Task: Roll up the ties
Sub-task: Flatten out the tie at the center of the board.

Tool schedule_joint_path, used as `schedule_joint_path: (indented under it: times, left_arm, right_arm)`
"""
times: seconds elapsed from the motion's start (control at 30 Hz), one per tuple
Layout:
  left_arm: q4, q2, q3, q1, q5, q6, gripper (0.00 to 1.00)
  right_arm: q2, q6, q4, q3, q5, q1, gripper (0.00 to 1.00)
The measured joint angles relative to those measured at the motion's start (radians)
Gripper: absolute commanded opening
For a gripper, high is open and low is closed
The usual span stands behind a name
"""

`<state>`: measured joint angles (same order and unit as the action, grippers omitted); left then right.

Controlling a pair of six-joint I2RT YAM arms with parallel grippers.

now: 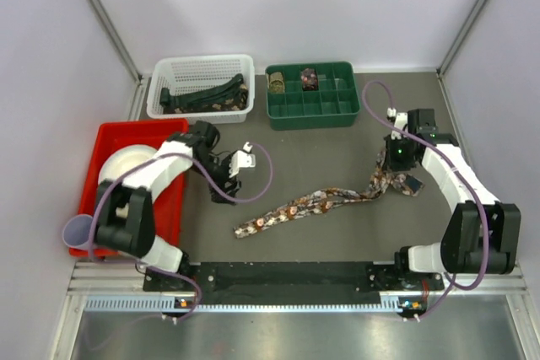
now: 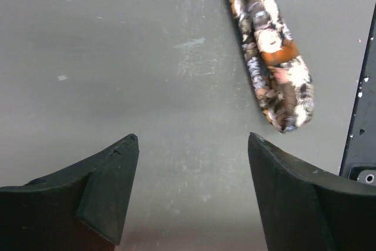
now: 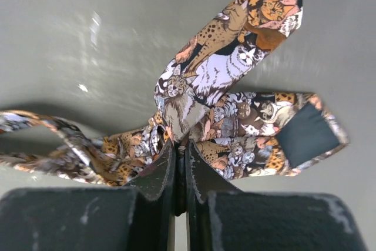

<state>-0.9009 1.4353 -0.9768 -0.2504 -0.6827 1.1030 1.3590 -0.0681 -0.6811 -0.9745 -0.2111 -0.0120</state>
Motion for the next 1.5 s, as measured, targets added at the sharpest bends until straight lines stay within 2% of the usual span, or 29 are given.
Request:
schedule_joint_path:
  times: [0.07,0.23,0.37,0.67,0.77,0.8,0.83,0.9,0.93,1.0,1.13,1.3,1.37,1.43,1.47,1.5]
  left_arm:
    - [-0.011,0.108,-0.042,-0.016,0.006,0.004,0.69]
    - [-0.136,0.309,-0.204,-0.040,-0.023,0.027,0.68]
    - [-0.233,0.322,-0.214,-0.086,-0.030,0.043,0.65]
    - [-0.198,0.290,-0.064,-0.305,0.071,-0.073,0.66]
    - [-0.165,0.290,-0.027,-0.348,0.106,-0.109,0.54]
    - [-0.161,0.290,-0.017,-0.359,0.113,-0.123,0.47]
    - [-0.151,0.285,-0.004,-0.375,0.127,-0.138,0.30]
    - [-0.130,0.273,0.016,-0.394,0.154,-0.174,0.18]
    - [-0.108,0.270,0.026,-0.404,0.178,-0.191,0.09]
    - [-0.087,0.268,0.029,-0.411,0.226,-0.234,0.00]
    - [-0.059,0.250,-0.017,-0.362,0.372,-0.288,0.00]
    - [0.099,0.212,-0.166,-0.200,0.538,-0.293,0.00]
    - [0.203,0.146,-0.157,-0.157,0.609,-0.266,0.00]
    - [0.305,0.054,-0.083,-0.146,0.651,-0.225,0.00]
    - [0.343,-0.004,-0.026,-0.149,0.664,-0.198,0.01]
    - [0.370,-0.050,0.032,-0.154,0.673,-0.171,0.19]
  right_arm:
    - [-0.008,0.010,-0.007,0.028,0.016,-0.009,0.00]
    - [0.002,0.017,-0.029,0.053,0.053,-0.011,0.00]
    - [0.001,-0.007,-0.032,0.053,0.082,-0.011,0.00]
    - [-0.019,-0.102,-0.042,0.085,0.106,-0.011,0.00]
    - [-0.019,-0.122,-0.047,0.092,0.108,-0.011,0.00]
    - [-0.019,-0.126,-0.048,0.092,0.109,-0.011,0.00]
    - [-0.019,-0.131,-0.048,0.092,0.109,-0.011,0.00]
    - [-0.019,-0.138,-0.048,0.092,0.109,-0.011,0.00]
    - [-0.019,-0.142,-0.048,0.092,0.111,-0.011,0.00]
    - [-0.020,-0.143,-0.045,0.092,0.117,-0.011,0.00]
    - [-0.019,-0.142,-0.033,0.092,0.121,-0.011,0.00]
    - [0.031,-0.130,-0.001,0.053,0.098,-0.011,0.00]
    - [0.042,-0.130,0.022,0.043,0.076,-0.008,0.00]
    - [0.042,-0.132,0.046,0.045,0.060,0.011,0.00]
    - [0.042,-0.135,0.051,0.046,0.060,0.023,0.00]
    - [0.042,-0.142,0.066,0.056,0.059,0.049,0.00]
